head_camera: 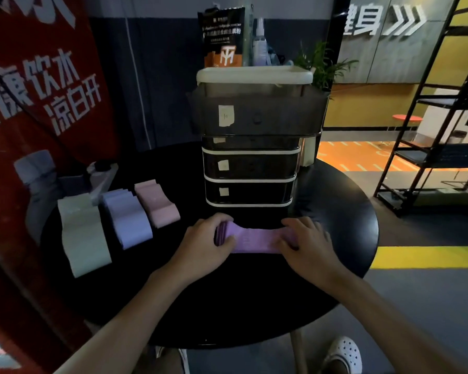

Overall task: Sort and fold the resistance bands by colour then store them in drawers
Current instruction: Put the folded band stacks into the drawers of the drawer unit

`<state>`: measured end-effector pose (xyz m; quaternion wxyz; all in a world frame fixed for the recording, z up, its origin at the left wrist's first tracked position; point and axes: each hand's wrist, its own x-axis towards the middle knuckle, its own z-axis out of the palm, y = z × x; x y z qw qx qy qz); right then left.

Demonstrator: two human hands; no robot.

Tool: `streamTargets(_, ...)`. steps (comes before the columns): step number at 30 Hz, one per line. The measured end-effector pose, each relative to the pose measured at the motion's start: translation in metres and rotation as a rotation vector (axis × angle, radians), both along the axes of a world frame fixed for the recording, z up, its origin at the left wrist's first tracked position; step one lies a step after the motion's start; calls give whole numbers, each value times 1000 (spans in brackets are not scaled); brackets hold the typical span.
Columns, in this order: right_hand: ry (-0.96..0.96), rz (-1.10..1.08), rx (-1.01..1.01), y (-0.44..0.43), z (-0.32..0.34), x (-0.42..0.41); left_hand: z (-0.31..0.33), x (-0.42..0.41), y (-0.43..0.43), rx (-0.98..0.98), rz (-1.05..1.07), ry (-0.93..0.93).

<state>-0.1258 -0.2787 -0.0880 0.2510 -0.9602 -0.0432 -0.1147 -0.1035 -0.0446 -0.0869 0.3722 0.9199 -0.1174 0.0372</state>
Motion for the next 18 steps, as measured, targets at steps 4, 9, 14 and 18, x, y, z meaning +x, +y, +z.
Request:
streamTargets(4,-18,1,-27,-1,-1,-1,5,-7,-6,75,-5,-49)
streamTargets(9,-57,121,95,-3,-1,-5,3,-6,-4,-41,-62,-57)
streamTargets(14,-89,210,241,-5,3,-9,4,-8,-1,-85,-85,-42)
streamTargets(18,-99,240,319,-6,4,-11,7,-12,-2,-175,-130,-14)
